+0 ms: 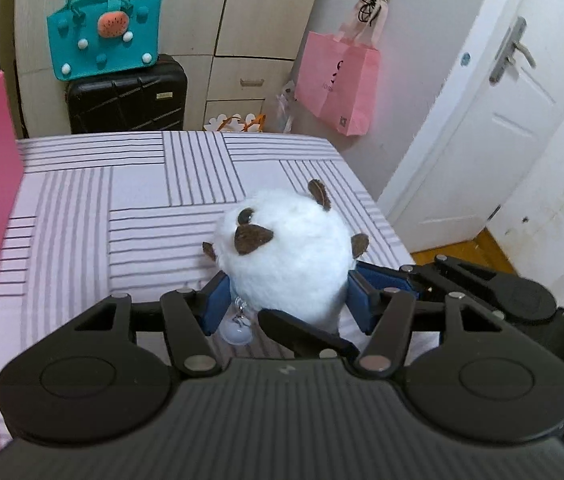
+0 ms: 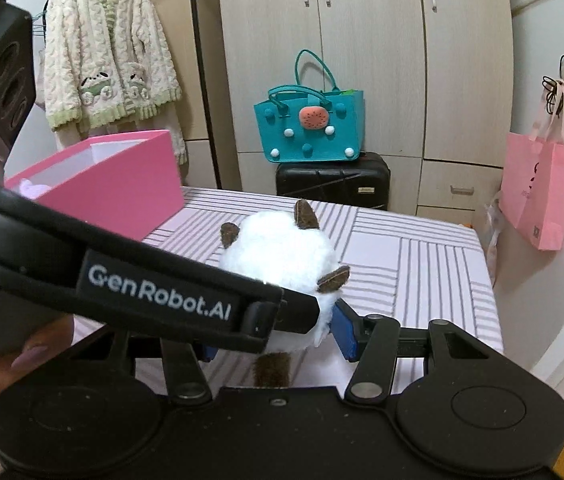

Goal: Organize soft objects
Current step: 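Lift the white cat plush with both grippers and carry it over the pink box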

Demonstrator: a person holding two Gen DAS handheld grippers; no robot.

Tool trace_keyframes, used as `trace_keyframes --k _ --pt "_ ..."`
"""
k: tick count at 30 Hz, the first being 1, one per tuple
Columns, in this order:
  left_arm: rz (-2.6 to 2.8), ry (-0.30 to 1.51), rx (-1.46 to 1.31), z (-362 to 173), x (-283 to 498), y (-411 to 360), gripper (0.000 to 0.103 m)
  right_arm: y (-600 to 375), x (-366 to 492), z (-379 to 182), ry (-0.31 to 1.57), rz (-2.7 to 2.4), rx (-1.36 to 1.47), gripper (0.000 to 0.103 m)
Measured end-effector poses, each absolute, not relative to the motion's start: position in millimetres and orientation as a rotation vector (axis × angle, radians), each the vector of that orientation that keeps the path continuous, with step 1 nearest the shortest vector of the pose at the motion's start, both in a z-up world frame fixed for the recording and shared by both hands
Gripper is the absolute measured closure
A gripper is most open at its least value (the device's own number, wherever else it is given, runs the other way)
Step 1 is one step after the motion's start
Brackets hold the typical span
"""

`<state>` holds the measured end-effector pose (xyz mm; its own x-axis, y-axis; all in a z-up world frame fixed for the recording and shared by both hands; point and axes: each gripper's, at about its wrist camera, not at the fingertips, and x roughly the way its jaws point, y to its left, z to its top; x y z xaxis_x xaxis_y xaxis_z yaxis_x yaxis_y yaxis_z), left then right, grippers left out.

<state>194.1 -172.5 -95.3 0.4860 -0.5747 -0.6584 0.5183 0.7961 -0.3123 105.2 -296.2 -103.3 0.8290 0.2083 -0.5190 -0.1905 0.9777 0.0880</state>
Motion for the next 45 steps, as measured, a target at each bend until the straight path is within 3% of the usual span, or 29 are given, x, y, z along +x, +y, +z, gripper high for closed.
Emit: trace_keyframes --k 16,31,39,45 --pt "-0.629 0.745 -0.034 -36.1 133.1 -91.2 0.043 -218.4 67.1 -39.1 0.447 0.361 -0.079 0.044" --pt "-0.568 0.673 -0.089 25.4 145.3 22.2 0.043 -112.9 97.8 27.2 0.335 0.515 -0.243 0.044" --pt "-0.507 0.647 -0.127 44.5 167.6 77.1 0.042 -74.1 134.1 31.7 0.352 0.571 -0.232 0.044" --pt "-0.497 0.721 -0.187 24.2 208.1 93.5 0.04 -68.2 172.8 10.3 0.461 0.602 -0.123 0.043"
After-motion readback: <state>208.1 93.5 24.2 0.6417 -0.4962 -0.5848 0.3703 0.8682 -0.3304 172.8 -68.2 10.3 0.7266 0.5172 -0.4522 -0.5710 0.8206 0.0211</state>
